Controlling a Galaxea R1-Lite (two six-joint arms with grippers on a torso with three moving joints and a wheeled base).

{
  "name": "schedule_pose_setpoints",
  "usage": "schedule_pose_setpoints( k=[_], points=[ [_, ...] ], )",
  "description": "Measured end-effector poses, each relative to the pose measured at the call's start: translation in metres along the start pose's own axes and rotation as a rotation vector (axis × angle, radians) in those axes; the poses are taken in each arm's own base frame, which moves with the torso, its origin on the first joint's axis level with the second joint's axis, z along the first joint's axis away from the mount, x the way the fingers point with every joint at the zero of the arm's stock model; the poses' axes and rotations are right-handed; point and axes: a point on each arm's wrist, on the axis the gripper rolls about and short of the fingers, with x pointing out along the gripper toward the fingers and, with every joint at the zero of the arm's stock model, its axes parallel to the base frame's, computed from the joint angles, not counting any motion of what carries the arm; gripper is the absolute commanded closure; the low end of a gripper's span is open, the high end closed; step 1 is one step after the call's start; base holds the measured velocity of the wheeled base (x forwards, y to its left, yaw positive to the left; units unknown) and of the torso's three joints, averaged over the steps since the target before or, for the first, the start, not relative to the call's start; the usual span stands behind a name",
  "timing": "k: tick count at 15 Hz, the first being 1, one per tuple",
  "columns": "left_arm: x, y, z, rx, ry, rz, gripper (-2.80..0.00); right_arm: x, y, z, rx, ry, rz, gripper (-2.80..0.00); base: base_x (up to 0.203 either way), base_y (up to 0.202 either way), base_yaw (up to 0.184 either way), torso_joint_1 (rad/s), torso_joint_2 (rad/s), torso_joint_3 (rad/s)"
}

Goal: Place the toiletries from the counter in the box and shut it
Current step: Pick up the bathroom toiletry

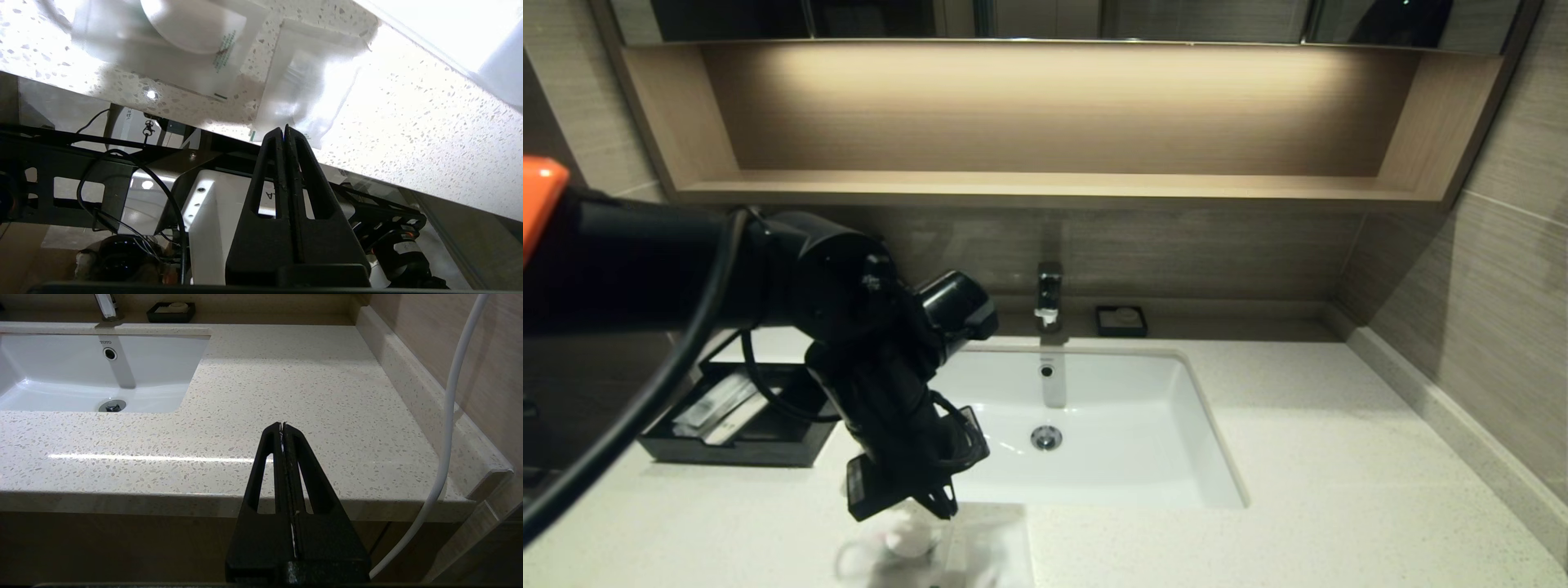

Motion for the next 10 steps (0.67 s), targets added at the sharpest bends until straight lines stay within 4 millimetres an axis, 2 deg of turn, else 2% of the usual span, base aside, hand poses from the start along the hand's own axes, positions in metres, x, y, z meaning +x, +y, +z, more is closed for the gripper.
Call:
schedule_pose_setpoints(
  k=[3,10],
  points=[
    [-0.003,0.012,0.011,0.018,-0.007,0.016,0.0,0.0,0.0,0.0,0.0,0.0,0.0,0.0,0.0,0.0,0.0,0.0,0.0,0.0],
    [-0.008,0.063,0.013,0.35,0.045,0.077,0.0,0.0,0.0,0.0,-0.001,0.0,0.0,0.0,0.0,0.0,0.0,0.0,0.0,0.0]
  ],
)
